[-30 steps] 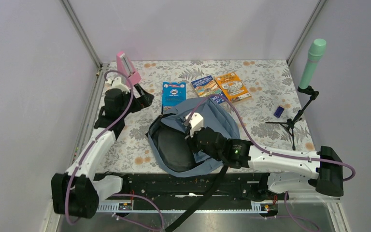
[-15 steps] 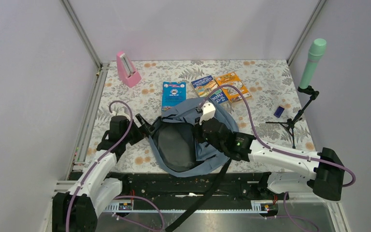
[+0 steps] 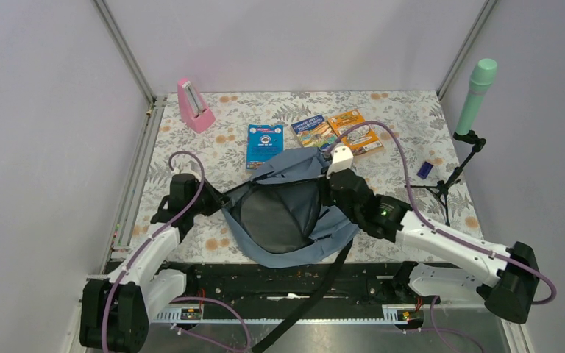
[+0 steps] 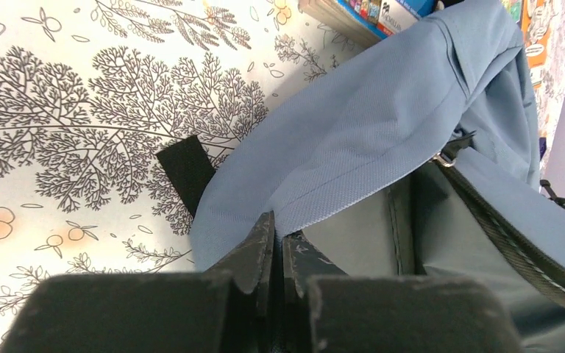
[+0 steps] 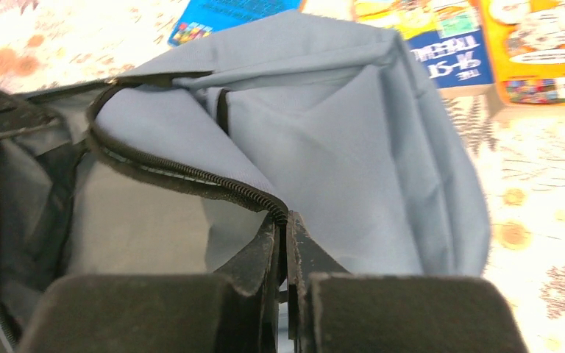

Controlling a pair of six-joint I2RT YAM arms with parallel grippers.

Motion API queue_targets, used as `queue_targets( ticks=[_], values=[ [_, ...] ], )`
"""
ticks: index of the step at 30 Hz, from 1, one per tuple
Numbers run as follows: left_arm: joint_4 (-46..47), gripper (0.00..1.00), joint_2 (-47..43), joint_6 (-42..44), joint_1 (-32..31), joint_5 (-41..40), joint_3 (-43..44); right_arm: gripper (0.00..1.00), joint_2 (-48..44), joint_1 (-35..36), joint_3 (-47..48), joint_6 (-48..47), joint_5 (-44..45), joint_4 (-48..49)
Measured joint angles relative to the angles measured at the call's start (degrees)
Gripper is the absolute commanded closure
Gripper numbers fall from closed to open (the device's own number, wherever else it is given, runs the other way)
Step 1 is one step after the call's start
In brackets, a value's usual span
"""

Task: Pack the student bag
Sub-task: Unzip the student bag at the center of the board.

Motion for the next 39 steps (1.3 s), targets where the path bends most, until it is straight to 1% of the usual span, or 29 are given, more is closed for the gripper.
queue_targets(
  ticks=[6, 12, 16, 25, 31, 35, 36, 37, 38, 39],
  values=[
    [-0.3, 1.00, -3.8, -1.5, 2.0, -0.8, -1.9, 1.00, -4.9, -7.1, 0.0, -2.2, -0.2, -1.7],
    [-2.4, 1.00, -8.0, -3.1, 7.1, -0.1, -4.6, 1.00, -5.5, -12.0, 0.0, -3.0, -1.9, -2.2],
    [-4.5, 1.00, -11.6, -3.2, 10.1, 0.1, -5.5, 1.00, -5.6, -13.7, 0.0, -3.0, -3.7, -2.3],
    [-10.7, 1.00, -18.4, -2.9, 11.9, -0.9, -5.6, 1.00, -6.6, -14.5, 0.0, -2.9, -5.1, -2.3],
    [-11.8, 1.00, -18.2, -2.9, 17.3, 1.6, -5.7, 1.00, -9.0, -17.2, -0.1, -2.0, -6.8, -2.8],
    [-12.4, 0.97, -18.3, -2.8, 18.3, 2.1, -5.7, 1.00, -9.1, -17.8, -0.1, -2.0, -9.6, -2.8],
    [-12.9, 0.95, -18.6, -2.6, 18.4, 2.1, -5.7, 1.00, -9.2, -18.0, -0.1, -2.0, -10.5, -2.8],
    [-13.5, 0.87, -19.1, -2.4, 18.5, 2.0, -5.6, 1.00, -9.4, -18.1, -0.1, -2.0, -11.6, -2.7],
    [-14.3, 0.72, -19.7, -2.0, 18.6, 1.8, -5.4, 1.00, -9.6, -18.3, -0.1, -2.0, -12.7, -2.7],
    [-15.3, 0.55, -20.7, -1.6, 18.7, 1.6, -5.2, 1.00, -9.8, -18.4, -0.1, -2.1, -13.5, -2.7]
  ],
)
